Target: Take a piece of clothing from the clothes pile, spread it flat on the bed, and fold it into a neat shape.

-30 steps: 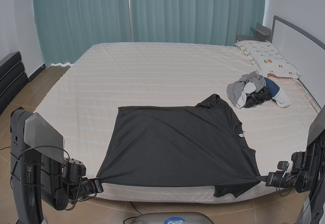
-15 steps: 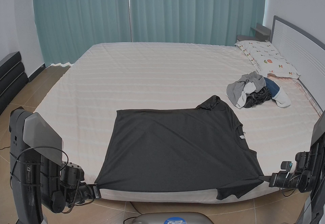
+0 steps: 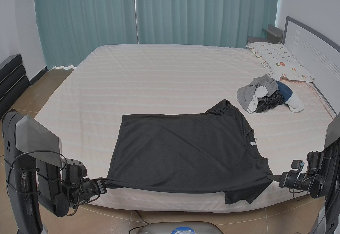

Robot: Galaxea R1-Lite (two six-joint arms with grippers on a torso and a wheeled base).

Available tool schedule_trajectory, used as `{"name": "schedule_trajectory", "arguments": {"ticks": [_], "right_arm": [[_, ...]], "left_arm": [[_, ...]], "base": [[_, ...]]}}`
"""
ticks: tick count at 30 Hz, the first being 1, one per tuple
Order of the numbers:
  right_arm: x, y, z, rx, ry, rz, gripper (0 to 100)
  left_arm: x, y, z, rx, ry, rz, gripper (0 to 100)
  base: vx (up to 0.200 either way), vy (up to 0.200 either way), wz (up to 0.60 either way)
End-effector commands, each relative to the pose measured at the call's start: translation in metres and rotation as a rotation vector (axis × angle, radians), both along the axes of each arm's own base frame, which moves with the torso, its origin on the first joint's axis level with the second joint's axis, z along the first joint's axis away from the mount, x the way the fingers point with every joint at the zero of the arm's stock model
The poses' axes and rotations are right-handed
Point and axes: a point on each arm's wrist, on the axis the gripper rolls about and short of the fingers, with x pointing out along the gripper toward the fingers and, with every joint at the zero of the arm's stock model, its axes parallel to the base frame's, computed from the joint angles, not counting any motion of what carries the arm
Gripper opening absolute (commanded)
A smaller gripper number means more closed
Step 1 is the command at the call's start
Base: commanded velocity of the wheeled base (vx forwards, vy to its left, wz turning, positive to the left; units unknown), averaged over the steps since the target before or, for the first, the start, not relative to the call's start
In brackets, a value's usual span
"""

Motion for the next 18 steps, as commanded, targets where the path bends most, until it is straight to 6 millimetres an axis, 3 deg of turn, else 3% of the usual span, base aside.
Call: {"name": "schedule_trajectory", "arguments": {"ticks": [1, 14, 18], "right_arm": [[0.032, 0.008, 0.020, 0.022, -0.124, 0.019, 0], [0.076, 0.001, 0.049, 0.062, -0.121, 0.001, 0], [0.081, 0.000, 0.061, 0.077, -0.107, -0.015, 0]], "left_arm": [[0.021, -0.001, 0.022, -0.076, -0.132, 0.051, 0], [0.057, 0.008, 0.028, -0.127, -0.198, 0.126, 0], [0.061, 0.004, 0.046, -0.159, -0.195, 0.134, 0]], "base": [[0.000, 0.000, 0.00], [0.000, 0.000, 0.00], [0.000, 0.000, 0.00]]}}
